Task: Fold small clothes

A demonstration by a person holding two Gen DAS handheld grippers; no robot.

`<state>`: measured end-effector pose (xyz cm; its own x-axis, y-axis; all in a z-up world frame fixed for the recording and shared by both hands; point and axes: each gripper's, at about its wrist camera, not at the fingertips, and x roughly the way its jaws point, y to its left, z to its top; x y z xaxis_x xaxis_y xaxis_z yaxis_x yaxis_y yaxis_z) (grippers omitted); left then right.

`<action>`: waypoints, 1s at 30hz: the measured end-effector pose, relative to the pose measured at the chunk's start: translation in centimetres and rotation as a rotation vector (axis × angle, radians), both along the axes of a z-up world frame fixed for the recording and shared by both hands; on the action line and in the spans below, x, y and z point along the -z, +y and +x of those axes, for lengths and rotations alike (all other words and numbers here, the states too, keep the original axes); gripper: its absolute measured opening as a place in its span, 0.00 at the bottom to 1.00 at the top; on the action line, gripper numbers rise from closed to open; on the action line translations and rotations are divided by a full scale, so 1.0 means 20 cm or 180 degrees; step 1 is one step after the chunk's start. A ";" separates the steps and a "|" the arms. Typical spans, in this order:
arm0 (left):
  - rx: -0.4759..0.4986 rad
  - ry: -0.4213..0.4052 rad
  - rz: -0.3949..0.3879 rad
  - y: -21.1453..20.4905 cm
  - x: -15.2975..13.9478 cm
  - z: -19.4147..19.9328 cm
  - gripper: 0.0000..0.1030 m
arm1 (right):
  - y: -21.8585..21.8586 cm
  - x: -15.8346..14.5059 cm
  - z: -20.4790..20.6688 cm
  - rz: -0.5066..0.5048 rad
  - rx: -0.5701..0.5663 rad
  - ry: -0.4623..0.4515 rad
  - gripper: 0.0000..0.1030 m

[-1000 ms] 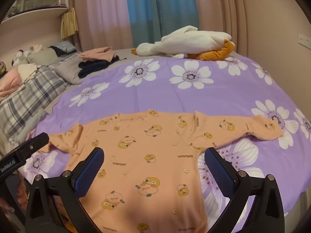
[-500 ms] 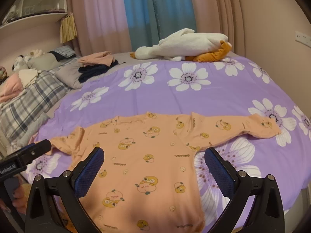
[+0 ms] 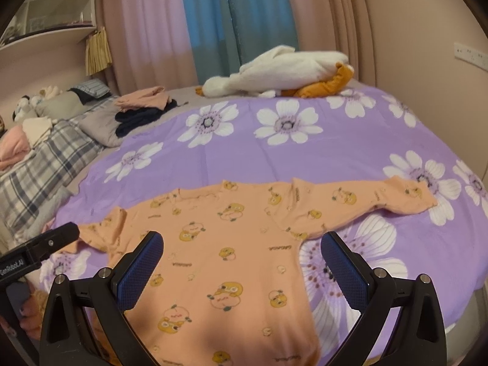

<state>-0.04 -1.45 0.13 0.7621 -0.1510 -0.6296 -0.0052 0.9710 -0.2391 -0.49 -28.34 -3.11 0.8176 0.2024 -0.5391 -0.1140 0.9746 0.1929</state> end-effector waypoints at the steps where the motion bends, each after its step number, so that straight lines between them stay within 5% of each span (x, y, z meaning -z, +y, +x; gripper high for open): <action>1: -0.0009 0.0006 -0.0004 0.00 0.00 0.00 0.99 | 0.00 0.01 0.00 -0.0007 -0.0028 0.0021 0.99; 30: 0.0020 0.0158 -0.0017 0.03 0.12 0.00 0.99 | 0.05 0.04 0.03 0.0036 -0.0146 0.0102 0.99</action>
<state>0.01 -0.95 -2.36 0.7290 -0.1592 -0.6657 -0.0110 0.9697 -0.2439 0.15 -27.30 -3.86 0.7896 0.2455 -0.5624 -0.1521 0.9662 0.2083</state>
